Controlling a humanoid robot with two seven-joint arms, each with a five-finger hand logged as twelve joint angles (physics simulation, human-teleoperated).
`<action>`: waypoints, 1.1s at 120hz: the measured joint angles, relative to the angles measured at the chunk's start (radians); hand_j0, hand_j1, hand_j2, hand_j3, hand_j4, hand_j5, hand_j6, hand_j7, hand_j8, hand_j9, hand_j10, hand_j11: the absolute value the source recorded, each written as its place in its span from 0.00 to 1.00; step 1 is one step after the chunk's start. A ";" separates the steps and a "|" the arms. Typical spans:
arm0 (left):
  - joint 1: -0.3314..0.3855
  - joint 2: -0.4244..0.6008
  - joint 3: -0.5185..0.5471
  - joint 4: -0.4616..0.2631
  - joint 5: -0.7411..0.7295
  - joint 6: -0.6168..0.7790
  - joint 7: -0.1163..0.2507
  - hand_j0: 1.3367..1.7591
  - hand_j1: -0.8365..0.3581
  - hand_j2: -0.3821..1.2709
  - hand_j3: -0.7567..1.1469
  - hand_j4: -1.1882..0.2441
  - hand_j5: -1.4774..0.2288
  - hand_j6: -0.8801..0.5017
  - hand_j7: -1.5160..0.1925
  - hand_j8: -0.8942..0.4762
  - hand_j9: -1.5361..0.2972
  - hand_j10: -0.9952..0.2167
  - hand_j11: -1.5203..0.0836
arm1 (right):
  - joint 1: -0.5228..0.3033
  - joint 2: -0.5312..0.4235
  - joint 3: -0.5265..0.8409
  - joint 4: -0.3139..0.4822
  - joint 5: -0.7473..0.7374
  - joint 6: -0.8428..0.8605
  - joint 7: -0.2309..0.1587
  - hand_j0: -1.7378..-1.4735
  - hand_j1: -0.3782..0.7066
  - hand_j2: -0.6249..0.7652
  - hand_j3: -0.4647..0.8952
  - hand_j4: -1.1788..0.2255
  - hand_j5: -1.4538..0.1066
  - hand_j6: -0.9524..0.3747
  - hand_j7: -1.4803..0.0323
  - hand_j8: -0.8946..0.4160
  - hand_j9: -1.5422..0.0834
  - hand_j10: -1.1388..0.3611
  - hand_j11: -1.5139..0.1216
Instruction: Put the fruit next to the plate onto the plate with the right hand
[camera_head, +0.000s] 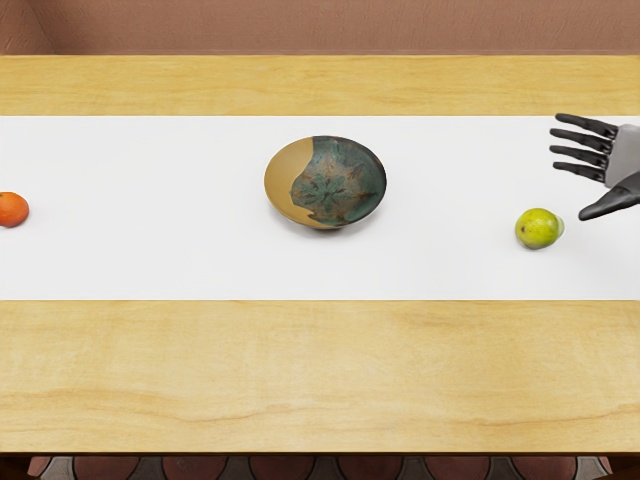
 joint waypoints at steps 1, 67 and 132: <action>0.000 0.000 0.000 0.000 0.000 0.000 0.000 0.76 0.99 0.23 0.40 0.83 0.87 0.64 0.89 0.65 0.84 0.82 0.95 | 0.000 0.001 0.000 -0.001 0.000 0.000 0.000 0.30 0.03 0.45 0.34 0.84 0.93 0.72 0.98 0.68 0.95 0.76 0.93; 0.001 0.000 0.000 0.000 0.000 0.000 0.000 0.76 0.99 0.23 0.40 0.83 0.87 0.64 0.89 0.65 0.84 0.82 0.95 | 0.008 -0.086 -0.055 0.438 -0.361 -0.512 -0.089 0.30 0.03 0.45 0.34 0.84 0.93 0.72 0.98 0.68 0.95 0.76 0.93; 0.001 0.000 0.000 0.000 0.000 0.000 0.000 0.76 0.99 0.23 0.40 0.83 0.87 0.64 0.89 0.65 0.84 0.82 0.95 | 0.056 0.221 -0.227 0.367 -0.906 -1.114 -0.461 0.30 0.03 0.45 0.34 0.84 0.93 0.71 0.98 0.68 0.95 0.76 0.93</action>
